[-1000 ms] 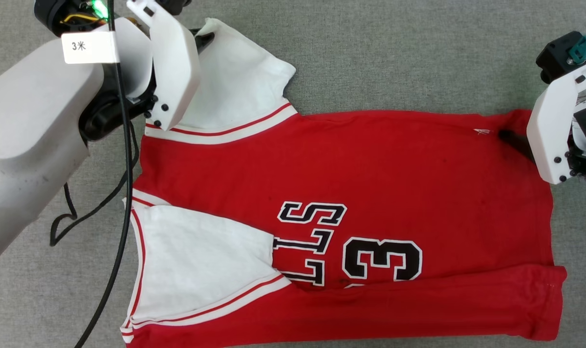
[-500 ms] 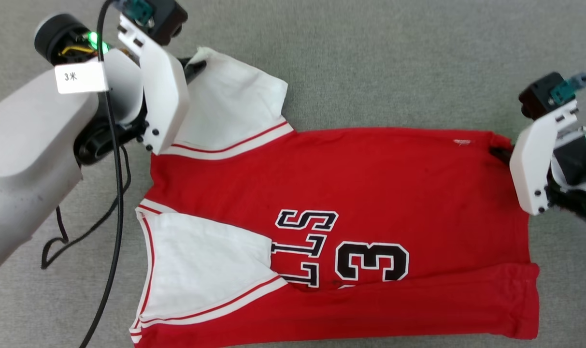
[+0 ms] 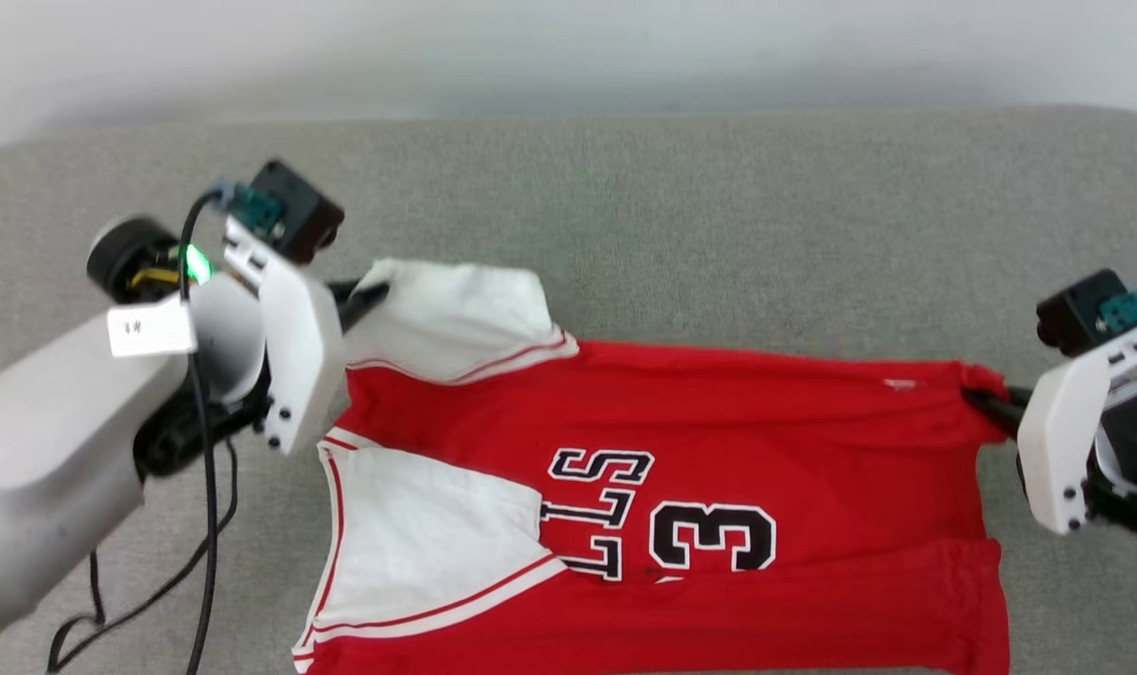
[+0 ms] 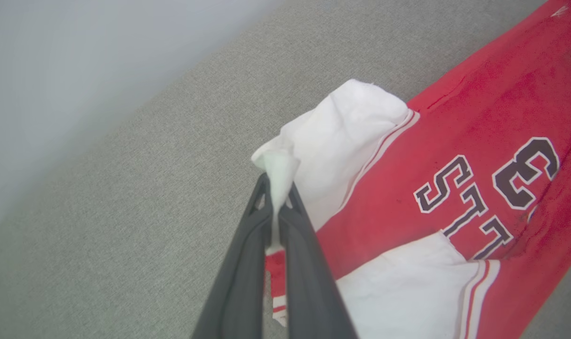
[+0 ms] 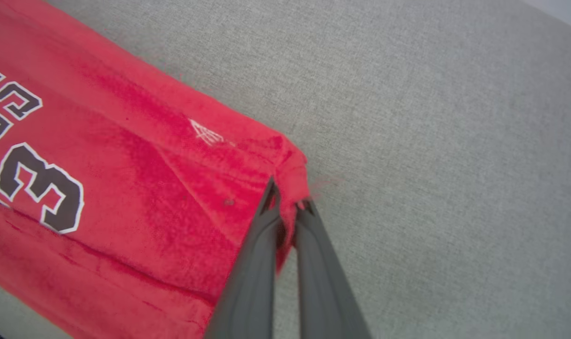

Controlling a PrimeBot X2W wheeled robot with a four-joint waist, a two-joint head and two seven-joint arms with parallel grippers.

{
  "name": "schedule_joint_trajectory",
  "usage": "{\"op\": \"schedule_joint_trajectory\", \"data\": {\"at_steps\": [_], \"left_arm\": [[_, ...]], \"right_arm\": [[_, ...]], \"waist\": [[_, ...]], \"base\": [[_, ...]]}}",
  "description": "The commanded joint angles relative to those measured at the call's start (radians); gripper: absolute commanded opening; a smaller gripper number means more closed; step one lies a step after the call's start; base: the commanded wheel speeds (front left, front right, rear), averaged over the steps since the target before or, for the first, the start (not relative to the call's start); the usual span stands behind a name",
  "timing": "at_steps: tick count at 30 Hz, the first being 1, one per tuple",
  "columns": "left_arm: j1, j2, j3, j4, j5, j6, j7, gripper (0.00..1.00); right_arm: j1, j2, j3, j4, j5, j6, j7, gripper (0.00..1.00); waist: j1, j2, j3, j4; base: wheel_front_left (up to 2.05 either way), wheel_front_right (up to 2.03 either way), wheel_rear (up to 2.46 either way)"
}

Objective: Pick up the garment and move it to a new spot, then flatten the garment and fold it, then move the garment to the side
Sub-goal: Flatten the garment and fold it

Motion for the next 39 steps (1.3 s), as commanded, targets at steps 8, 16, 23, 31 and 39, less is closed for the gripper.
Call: {"op": "schedule_joint_trajectory", "data": {"at_steps": [8, 16, 23, 31, 39], "left_arm": [[0.175, 0.092, -0.017, -0.145, -0.038, 0.081, -0.039, 0.0], [0.349, 0.167, -0.031, -0.271, -0.077, 0.177, -0.087, 0.0], [0.478, 0.178, -0.041, -0.271, -0.116, 0.21, -0.126, 0.0], [0.551, 0.081, -0.044, -0.122, -0.147, 0.171, -0.164, 0.0], [0.567, 0.046, -0.018, -0.045, -0.137, 0.187, -0.245, 1.0]], "right_arm": [[0.192, -0.023, -0.066, -0.079, 0.013, -0.001, -0.003, 0.0], [0.369, -0.015, -0.143, -0.157, 0.013, -0.001, 0.014, 0.0], [0.482, 0.008, -0.197, -0.198, -0.002, -0.001, 0.037, 0.0], [0.51, 0.05, -0.21, -0.161, -0.039, -0.001, 0.059, 0.0], [0.513, 0.078, -0.238, -0.144, -0.043, -0.001, -0.018, 1.0]], "waist": [[0.0001, -0.0001, -0.105, 0.019], [0.0001, -0.0001, -0.137, 0.029], [0.0001, -0.0001, -0.133, 0.033], [0.0001, -0.0001, -0.076, 0.03], [0.0001, -0.0001, -0.093, 0.033]], "base": [[0.0, 0.0, 0.0], [0.0, 0.0, 0.0], [0.0, 0.0, 0.0], [0.0, 0.0, 0.0], [0.0, 0.0, 0.0]]}}
